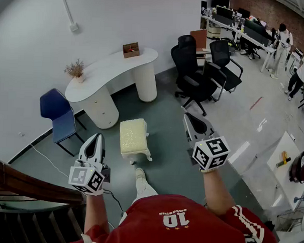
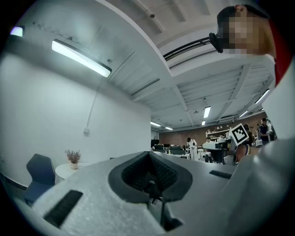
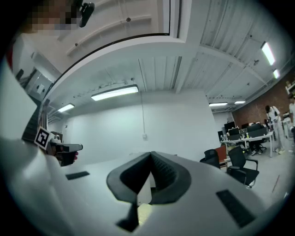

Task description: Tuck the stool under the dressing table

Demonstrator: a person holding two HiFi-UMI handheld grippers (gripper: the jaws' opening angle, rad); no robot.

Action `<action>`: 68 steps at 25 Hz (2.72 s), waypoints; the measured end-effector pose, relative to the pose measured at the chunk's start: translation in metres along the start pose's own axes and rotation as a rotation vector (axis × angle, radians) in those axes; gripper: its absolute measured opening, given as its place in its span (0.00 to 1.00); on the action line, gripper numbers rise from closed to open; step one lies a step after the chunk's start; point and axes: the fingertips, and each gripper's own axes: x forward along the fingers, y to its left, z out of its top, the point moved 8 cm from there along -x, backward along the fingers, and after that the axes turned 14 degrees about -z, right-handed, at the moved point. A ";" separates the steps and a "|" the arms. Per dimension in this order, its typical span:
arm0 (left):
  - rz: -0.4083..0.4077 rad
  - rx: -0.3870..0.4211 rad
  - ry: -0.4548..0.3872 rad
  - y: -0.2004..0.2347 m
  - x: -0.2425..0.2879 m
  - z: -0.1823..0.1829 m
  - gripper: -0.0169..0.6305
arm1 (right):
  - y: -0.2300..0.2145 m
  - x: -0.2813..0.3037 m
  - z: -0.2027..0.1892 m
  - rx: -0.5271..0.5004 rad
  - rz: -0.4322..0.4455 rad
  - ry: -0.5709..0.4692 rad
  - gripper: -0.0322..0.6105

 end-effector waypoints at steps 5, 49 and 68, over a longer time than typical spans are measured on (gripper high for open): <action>-0.004 0.020 0.001 -0.005 0.000 0.002 0.03 | 0.007 0.003 0.001 -0.007 0.022 0.000 0.04; -0.076 -0.013 0.064 0.198 -0.030 -0.007 0.03 | 0.181 0.162 -0.011 0.009 0.180 0.020 0.06; -0.261 -0.171 0.102 0.281 0.026 -0.070 0.89 | 0.213 0.241 -0.058 -0.003 0.169 0.112 0.92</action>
